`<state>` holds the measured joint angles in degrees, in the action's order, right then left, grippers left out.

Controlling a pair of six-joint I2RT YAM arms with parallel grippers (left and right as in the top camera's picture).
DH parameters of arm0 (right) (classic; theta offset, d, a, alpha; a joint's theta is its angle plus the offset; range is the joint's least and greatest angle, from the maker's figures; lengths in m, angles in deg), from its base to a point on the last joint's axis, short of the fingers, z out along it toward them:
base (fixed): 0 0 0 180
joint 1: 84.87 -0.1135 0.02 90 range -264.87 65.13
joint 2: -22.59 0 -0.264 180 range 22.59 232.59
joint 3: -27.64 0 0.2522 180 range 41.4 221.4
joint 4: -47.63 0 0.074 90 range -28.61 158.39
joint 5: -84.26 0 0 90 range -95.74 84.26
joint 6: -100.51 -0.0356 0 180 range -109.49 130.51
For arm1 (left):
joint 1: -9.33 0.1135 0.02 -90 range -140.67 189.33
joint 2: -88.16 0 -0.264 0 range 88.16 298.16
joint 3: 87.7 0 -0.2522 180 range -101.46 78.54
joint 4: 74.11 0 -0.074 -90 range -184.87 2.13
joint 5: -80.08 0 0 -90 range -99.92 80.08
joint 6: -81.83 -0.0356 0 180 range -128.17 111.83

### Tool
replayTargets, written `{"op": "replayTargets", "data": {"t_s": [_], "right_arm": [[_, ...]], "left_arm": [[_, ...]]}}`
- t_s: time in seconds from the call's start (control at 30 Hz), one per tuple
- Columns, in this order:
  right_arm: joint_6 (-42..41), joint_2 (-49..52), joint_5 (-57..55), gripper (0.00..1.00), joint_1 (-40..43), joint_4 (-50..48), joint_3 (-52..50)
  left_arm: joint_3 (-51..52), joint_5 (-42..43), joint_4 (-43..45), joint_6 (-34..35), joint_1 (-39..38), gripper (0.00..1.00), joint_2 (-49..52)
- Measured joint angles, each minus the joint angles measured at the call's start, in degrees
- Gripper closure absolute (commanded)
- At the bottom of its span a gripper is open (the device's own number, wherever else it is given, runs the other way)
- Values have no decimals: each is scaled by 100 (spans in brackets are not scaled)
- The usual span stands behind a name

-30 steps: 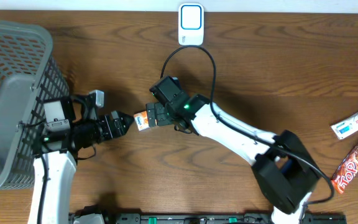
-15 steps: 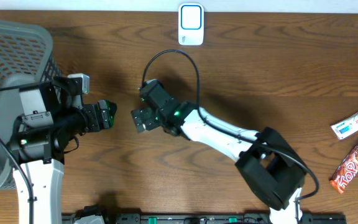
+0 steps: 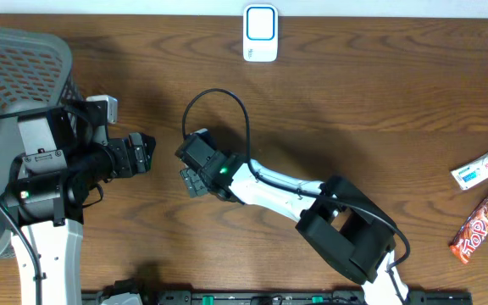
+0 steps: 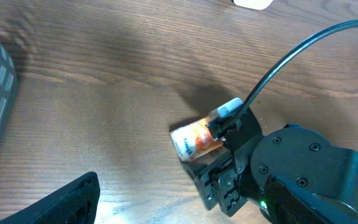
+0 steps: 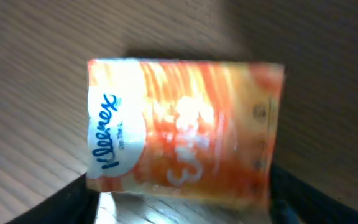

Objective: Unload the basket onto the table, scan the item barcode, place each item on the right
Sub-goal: 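Close the right gripper on the orange tissue box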

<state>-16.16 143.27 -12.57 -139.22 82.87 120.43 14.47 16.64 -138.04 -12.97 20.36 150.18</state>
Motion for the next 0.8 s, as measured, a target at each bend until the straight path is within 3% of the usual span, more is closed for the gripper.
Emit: {"op": "replayTargets", "data": {"t_s": [0.17,0.27,0.33,0.37,0.8], "right_arm": [[15,-26,-81,30,17,140,4],[39,-33,-61,28,98,68,2],[90,-35,-68,6,173,37,2],[131,-37,-70,1,212,28,2],[636,-42,83,1,328,-509,2]], "left_arm": [[0,0,-22,0,0,15,0],[0,0,-24,0,0,15,0],[0,0,-22,0,0,15,0],[0,0,-24,0,0,15,0],[0,0,-24,-2,0,15,0]]}}
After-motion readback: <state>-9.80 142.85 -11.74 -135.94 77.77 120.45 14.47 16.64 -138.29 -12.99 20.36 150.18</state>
